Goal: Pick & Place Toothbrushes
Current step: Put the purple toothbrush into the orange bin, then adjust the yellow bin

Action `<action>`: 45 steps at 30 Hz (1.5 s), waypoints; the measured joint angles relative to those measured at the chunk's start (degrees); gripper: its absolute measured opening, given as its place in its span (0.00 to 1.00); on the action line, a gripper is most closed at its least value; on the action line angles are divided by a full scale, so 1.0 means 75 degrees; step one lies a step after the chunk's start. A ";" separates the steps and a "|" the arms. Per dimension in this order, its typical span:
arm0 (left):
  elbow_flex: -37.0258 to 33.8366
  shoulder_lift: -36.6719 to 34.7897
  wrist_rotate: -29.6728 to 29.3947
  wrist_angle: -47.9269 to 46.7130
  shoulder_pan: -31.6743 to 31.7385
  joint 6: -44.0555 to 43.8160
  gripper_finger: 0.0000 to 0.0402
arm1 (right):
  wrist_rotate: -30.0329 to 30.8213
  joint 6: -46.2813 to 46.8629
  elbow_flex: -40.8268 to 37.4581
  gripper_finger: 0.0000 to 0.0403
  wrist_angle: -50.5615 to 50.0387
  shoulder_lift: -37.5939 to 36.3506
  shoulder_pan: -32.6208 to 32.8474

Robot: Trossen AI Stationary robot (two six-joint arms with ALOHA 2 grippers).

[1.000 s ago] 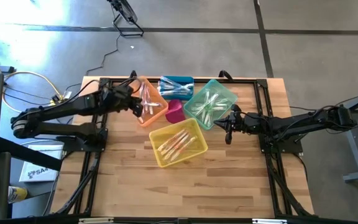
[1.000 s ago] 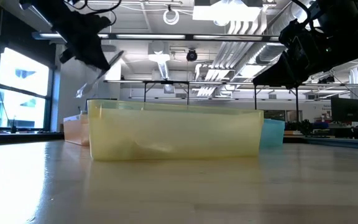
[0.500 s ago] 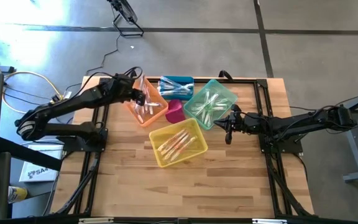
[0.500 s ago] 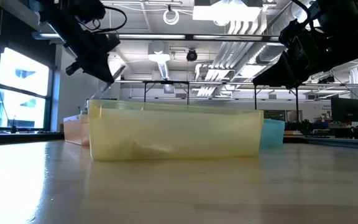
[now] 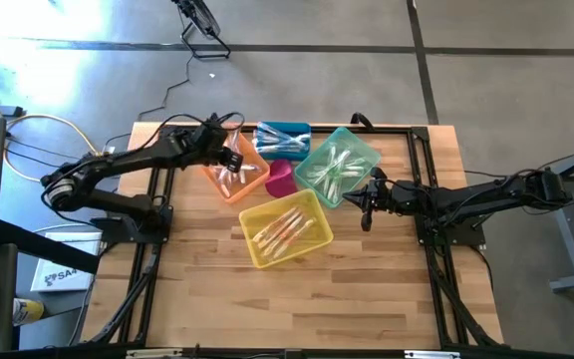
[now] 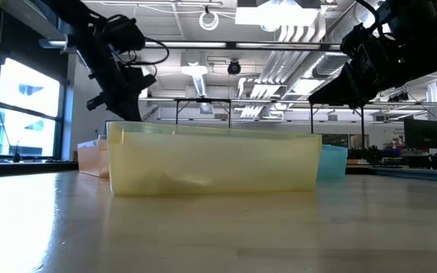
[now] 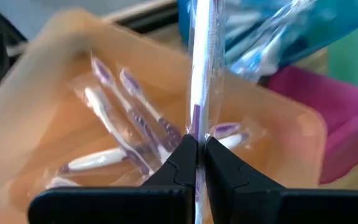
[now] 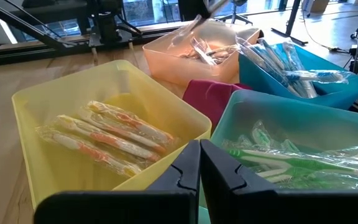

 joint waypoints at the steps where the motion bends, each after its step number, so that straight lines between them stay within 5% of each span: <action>1: 0.0000 0.0115 -0.0003 -0.0024 0.0000 -0.0051 0.02 | -0.0001 0.0000 0.0000 0.01 0.0000 0.0000 -0.0001; 12: -0.0003 0.0731 -0.0039 -0.0056 0.0351 -0.0649 0.04 | -0.0005 0.0000 0.0000 0.01 -0.0003 0.0000 0.0000; 29: -0.0003 0.0731 -0.1087 -0.0142 0.0335 -0.0269 0.41 | -0.0003 0.0000 0.0000 0.01 -0.0009 0.0000 -0.0003; 38: -0.0046 0.0731 -0.1187 -0.0774 0.0321 0.0161 0.41 | -0.0003 0.0000 0.0000 0.01 -0.0009 0.0000 -0.0003; 45: -0.0504 0.0707 -0.1707 -0.0481 -0.0185 0.0299 0.25 | -0.0003 0.0000 -0.0001 0.01 -0.0010 0.0000 -0.0003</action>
